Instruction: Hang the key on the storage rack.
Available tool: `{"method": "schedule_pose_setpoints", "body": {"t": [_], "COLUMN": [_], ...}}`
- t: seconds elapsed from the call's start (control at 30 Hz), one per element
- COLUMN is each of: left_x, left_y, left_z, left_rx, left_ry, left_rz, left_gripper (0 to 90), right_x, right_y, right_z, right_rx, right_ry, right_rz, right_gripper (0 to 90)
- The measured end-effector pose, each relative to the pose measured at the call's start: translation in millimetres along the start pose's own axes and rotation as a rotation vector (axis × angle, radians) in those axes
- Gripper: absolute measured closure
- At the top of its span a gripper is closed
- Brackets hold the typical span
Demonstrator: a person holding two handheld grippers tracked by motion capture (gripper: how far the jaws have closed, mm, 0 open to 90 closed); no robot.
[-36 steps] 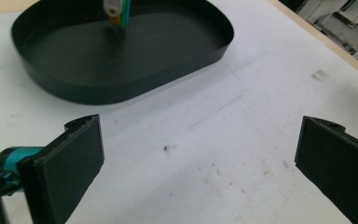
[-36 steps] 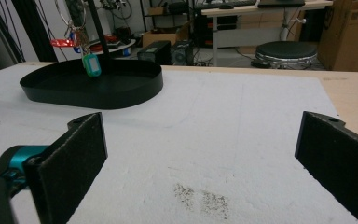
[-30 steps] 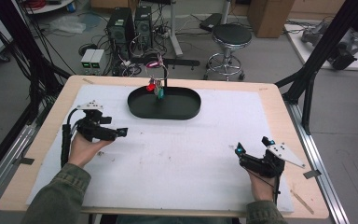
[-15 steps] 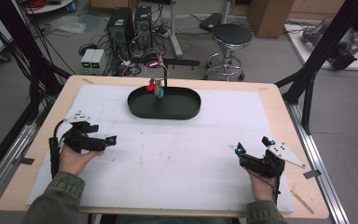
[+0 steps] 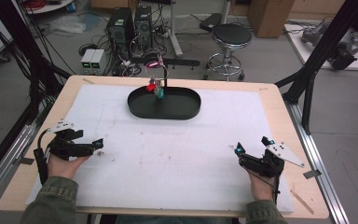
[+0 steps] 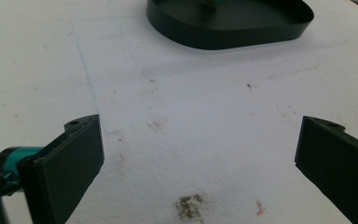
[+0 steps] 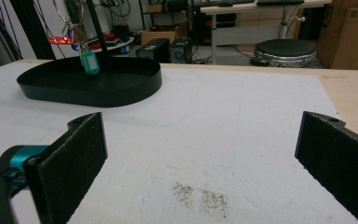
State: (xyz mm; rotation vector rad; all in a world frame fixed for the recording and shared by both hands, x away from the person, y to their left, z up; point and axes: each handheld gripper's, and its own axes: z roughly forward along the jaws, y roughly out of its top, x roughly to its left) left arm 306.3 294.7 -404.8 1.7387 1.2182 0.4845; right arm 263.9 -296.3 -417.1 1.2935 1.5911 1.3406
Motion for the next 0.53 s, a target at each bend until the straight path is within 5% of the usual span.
{"method": "schedule_pose_setpoints", "body": {"t": [0.27, 0.53], "left_x": [2.5, 10.0], "left_y": [-11.5, -18.5], "left_z": [-15.2, -22.3], "left_rx": [-0.092, -0.134], "left_ry": [0.107, 0.153], "left_rz": [0.009, 0.0], "left_gripper": [1.6, 1.7], "right_x": [-0.2, 1.9], "right_y": [0.2, -0.4], "right_z": [1.2, 3.2], "right_rx": [-0.001, 0.009], "right_ry": [-0.003, 0.005], "right_rz": [-0.013, -0.026], "right_gripper": [1.1, 1.0]}}
